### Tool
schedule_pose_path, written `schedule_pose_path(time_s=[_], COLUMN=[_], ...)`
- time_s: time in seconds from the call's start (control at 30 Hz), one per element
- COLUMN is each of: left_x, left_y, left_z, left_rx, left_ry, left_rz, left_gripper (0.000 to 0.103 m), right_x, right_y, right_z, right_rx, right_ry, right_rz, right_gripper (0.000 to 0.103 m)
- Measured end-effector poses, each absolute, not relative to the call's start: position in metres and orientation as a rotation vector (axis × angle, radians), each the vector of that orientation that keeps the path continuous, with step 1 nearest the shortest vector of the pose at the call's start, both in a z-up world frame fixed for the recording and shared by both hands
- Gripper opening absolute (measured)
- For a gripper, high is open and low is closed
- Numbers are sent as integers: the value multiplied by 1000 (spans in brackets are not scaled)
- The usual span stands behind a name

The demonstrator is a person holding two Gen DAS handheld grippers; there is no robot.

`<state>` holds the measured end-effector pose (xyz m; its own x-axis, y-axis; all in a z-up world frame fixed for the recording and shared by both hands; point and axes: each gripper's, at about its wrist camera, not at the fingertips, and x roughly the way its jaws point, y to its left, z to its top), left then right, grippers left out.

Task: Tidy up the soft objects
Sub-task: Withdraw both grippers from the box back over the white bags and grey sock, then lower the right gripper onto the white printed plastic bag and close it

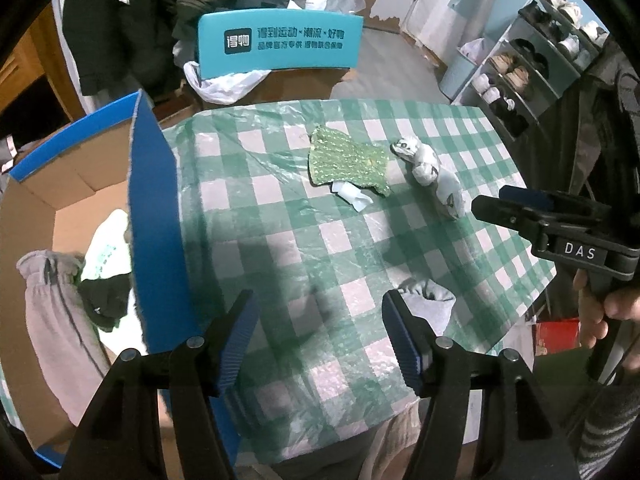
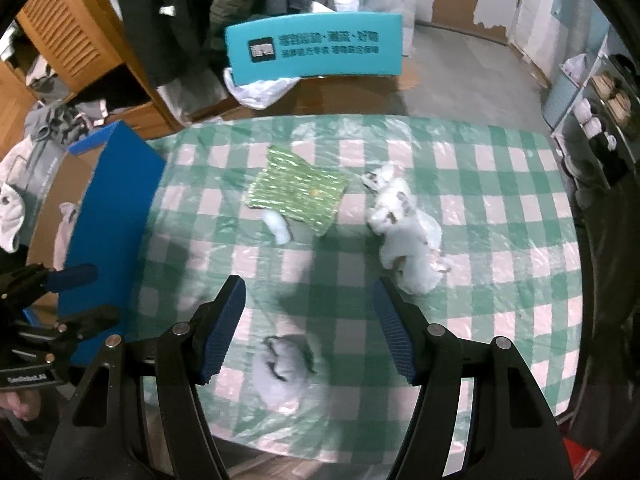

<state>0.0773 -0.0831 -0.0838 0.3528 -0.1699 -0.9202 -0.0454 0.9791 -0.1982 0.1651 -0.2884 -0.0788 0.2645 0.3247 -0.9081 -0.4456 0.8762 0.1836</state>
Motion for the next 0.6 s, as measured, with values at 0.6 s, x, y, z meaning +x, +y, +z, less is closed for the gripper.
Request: schedule_pose_path(time_s=[0.6], left_x=[128], left_y=[-99], left_z=[-115], left_rx=[-196], left_ry=[1265], left_rz=[-91], left_gripper=[71], right_x=[232], right_y=[-326], right_z=[-136], right_rx=[-126], right_ry=[1266], right_rz=[418], right_gripper=[65])
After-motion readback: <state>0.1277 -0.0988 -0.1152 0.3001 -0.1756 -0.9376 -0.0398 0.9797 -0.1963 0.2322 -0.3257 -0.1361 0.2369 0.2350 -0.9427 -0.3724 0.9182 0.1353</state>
